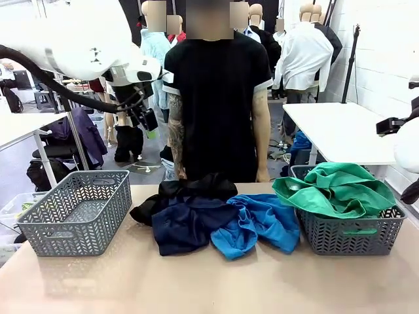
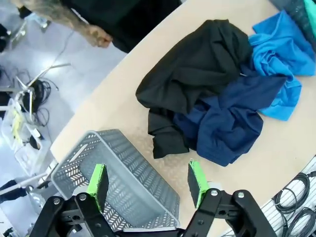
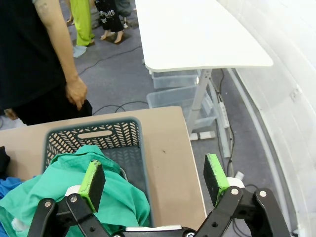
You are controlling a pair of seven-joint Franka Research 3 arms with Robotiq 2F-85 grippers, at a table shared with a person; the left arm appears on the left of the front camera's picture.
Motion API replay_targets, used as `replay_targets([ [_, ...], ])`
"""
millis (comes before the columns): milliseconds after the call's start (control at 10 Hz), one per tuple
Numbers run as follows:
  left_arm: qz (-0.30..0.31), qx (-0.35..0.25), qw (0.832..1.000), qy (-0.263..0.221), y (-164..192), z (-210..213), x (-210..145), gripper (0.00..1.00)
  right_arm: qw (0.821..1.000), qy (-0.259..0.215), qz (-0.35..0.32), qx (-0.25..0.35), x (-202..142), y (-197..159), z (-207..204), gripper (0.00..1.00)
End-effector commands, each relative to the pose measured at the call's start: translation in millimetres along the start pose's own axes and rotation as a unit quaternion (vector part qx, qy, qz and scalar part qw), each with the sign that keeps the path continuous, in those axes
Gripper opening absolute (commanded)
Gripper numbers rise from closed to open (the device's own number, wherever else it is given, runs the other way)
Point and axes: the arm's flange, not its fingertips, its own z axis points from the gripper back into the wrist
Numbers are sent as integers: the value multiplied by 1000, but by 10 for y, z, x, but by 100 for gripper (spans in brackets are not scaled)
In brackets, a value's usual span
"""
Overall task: Sort the tops and bottoms.
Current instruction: Lift clothes from the center of the table with your right hand.
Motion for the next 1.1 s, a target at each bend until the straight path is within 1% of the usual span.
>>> replay_targets([
  [0, 24, 42, 998, 27, 114, 178, -146, 83, 1000, 3, 0, 1, -5, -4, -8, 100],
  [100, 89, 44, 994, 34, 385, 133, -383, 83, 1000, 3, 0, 1, -5, -4, -8, 100],
  [200, 151, 21, 988, 38, 506, 99, -824, 83, 1000, 3, 0, 1, -5, -4, -8, 100],
  [300, 184, -9, 982, 41, 614, 21, -1191, 83, 1000, 3, 0, 1, -5, -4, -8, 100],
  [400, 226, -53, 972, 36, 679, -114, -1492, 83, 1000, 3, 0, 1, -5, -4, -8, 100],
  [500, 245, -47, 968, 21, 747, -216, -1757, 83, 1000, 3, 0, 1, -5, -4, -8, 100],
  [600, 280, -43, 959, 9, 782, -220, -2006, 83, 1000, 3, 0, 1, -5, -4, -8, 100],
  [700, 286, -38, 957, -9, 848, -206, -2129, 83, 1000, 3, 0, 1, -5, -4, -8, 100],
  [800, 279, -27, 960, -20, 911, -186, -2030, 83, 1000, 0, -1, 0, 0, -7, 2, 100],
  [900, 285, -48, 957, 29, 913, -261, -2073, 83, 1000, -6, 17, 16, 127, 73, 130, 100],
  [1000, 285, -48, 957, 29, 913, -261, -2073, 83, 998, -26, 48, 29, 375, 261, 278, 100],
])
